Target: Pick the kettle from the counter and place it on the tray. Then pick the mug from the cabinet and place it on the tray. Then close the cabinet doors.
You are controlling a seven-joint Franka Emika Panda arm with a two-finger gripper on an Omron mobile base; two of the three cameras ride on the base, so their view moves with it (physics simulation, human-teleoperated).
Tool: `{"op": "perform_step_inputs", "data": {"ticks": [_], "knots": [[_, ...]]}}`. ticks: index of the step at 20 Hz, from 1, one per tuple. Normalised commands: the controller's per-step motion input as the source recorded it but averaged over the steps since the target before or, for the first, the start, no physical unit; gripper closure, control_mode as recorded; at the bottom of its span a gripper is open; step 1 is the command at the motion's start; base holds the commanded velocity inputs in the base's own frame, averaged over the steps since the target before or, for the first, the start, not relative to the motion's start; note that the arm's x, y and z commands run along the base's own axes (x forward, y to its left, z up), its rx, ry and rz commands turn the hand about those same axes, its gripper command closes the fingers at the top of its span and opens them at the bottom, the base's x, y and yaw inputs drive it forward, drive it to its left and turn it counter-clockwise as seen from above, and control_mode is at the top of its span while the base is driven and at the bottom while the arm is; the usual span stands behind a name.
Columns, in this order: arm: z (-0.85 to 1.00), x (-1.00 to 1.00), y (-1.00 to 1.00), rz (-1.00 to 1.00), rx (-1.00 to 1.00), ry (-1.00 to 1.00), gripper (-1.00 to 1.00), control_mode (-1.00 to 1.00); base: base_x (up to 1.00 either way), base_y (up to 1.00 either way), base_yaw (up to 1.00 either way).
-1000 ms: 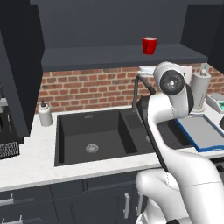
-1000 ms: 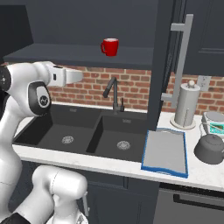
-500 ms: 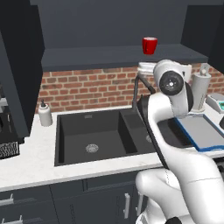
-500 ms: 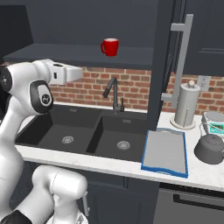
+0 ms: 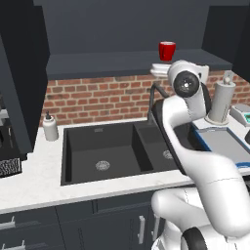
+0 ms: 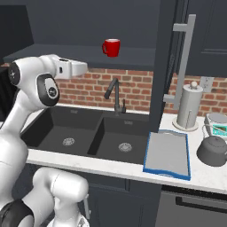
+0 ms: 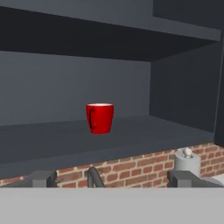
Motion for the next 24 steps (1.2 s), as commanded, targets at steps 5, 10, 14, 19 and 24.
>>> {"op": "perform_step_inputs", "data": {"ticks": [5,10,14,19,24], "knots": [[0.0,0.33,0.0,0.0,0.0,0.0,-1.0,-1.0,0.0,0.0,0.0],[0.0,0.35,0.0,-0.01,0.0,0.0,-1.0,-1.0,0.0,0.0,0.0],[0.05,0.45,0.0,-0.01,0.0,0.0,-1.0,-1.0,0.0,0.0,0.0],[0.01,0.53,-0.01,-0.02,0.0,0.0,-1.0,-1.0,0.0,0.0,0.0],[0.0,0.55,0.0,-0.05,0.0,0.0,-1.0,-1.0,0.0,0.0,0.0]]}}
